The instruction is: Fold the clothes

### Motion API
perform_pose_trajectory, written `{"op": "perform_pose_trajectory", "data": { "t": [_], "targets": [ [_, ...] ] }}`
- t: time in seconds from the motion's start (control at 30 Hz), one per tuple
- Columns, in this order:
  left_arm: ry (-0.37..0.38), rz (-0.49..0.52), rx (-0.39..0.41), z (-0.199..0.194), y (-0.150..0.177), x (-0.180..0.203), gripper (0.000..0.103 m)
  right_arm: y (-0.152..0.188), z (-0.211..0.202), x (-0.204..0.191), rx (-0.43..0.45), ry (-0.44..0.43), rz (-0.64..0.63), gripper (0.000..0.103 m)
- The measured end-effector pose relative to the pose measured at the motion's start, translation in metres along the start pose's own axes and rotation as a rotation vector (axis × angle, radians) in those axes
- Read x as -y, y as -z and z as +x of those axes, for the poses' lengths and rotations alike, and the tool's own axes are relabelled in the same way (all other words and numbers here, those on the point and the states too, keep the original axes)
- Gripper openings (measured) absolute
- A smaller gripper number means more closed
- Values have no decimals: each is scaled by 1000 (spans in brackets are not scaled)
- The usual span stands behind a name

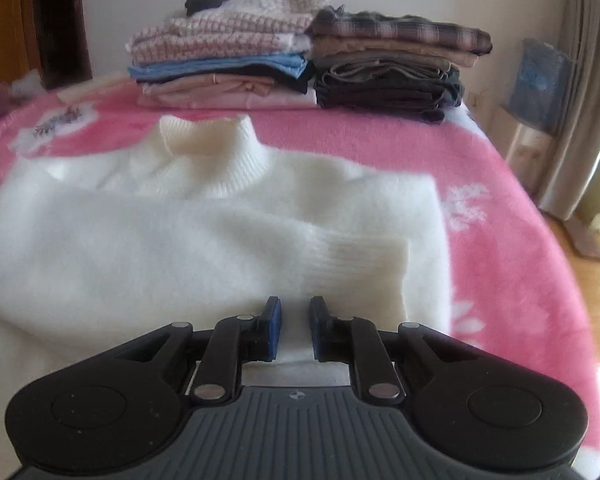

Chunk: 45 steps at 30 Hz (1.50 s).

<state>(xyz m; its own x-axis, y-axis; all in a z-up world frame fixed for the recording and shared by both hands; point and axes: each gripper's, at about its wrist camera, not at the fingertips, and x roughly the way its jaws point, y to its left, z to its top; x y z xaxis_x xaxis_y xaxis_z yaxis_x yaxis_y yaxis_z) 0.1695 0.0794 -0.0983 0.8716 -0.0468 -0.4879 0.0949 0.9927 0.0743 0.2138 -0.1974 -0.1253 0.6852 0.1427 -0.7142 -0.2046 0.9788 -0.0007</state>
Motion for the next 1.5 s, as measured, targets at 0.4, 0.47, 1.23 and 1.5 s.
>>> {"op": "perform_pose_trajectory", "data": {
  "t": [0.4, 0.47, 1.23, 1.5],
  "targets": [
    [30, -107, -156, 73, -23, -37, 54, 1, 0, 5, 14, -29, 10, 16],
    [18, -101, -121, 75, -29, -38, 54, -1, 0, 3, 6, -23, -7, 16],
    [289, -501, -178, 138, -86, -36, 65, -114, 13, 17, 65, -226, 197, 17],
    [260, -272, -166, 167, -91, 13, 65, -170, 96, 17, -100, -288, 356, 19]
  ]
}}
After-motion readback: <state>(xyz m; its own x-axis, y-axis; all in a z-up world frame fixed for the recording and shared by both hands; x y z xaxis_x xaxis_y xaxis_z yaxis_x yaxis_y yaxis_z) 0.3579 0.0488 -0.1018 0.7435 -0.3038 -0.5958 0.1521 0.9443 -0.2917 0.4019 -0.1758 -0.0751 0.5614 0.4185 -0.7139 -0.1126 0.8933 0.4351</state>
